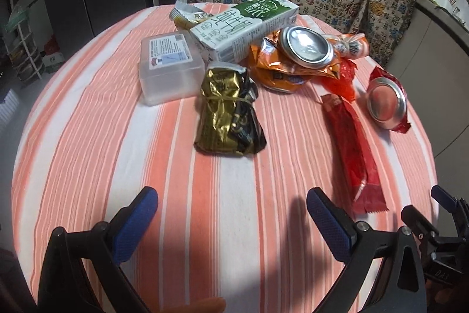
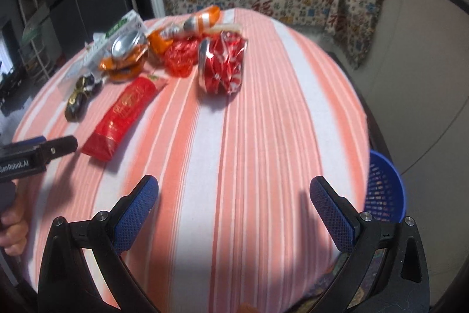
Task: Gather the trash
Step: 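Grasp the gold-wrapped snack with the left tool while the right tool grasps the crushed red can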
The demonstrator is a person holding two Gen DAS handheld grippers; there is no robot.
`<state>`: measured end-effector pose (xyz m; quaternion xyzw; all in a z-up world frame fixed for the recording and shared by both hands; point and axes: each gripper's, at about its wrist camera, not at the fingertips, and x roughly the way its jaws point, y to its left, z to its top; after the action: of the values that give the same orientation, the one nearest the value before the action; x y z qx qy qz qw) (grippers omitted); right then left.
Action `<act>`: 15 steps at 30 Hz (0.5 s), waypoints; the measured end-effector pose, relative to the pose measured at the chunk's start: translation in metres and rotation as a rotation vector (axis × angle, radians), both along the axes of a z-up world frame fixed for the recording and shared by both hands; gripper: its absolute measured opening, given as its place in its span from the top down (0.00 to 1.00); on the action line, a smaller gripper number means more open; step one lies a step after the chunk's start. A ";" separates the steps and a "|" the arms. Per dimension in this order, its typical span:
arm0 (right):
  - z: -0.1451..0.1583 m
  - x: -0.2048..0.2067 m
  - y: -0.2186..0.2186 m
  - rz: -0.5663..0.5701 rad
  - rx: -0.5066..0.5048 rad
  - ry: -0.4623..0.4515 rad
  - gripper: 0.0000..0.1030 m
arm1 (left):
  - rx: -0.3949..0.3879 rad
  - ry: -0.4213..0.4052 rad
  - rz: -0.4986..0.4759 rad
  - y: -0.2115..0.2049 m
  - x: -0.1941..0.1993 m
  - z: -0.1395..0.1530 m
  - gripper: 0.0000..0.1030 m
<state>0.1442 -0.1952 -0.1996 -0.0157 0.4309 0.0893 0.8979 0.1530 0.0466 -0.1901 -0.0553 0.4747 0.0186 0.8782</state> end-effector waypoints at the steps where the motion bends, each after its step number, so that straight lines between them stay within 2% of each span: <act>1: -0.004 0.003 0.002 0.010 -0.004 0.012 0.00 | 0.011 0.003 0.004 0.000 0.004 -0.002 0.00; 5: -0.007 0.014 0.005 0.028 -0.038 0.013 0.00 | 0.077 0.003 0.014 -0.003 0.012 -0.006 0.00; 15: -0.009 0.054 -0.004 0.042 -0.026 0.040 0.00 | 0.091 -0.021 0.074 -0.002 0.025 -0.007 0.00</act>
<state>0.1986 -0.1990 -0.2086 -0.0345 0.4495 0.1027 0.8867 0.1779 0.0446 -0.1972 -0.0329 0.4619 0.0721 0.8834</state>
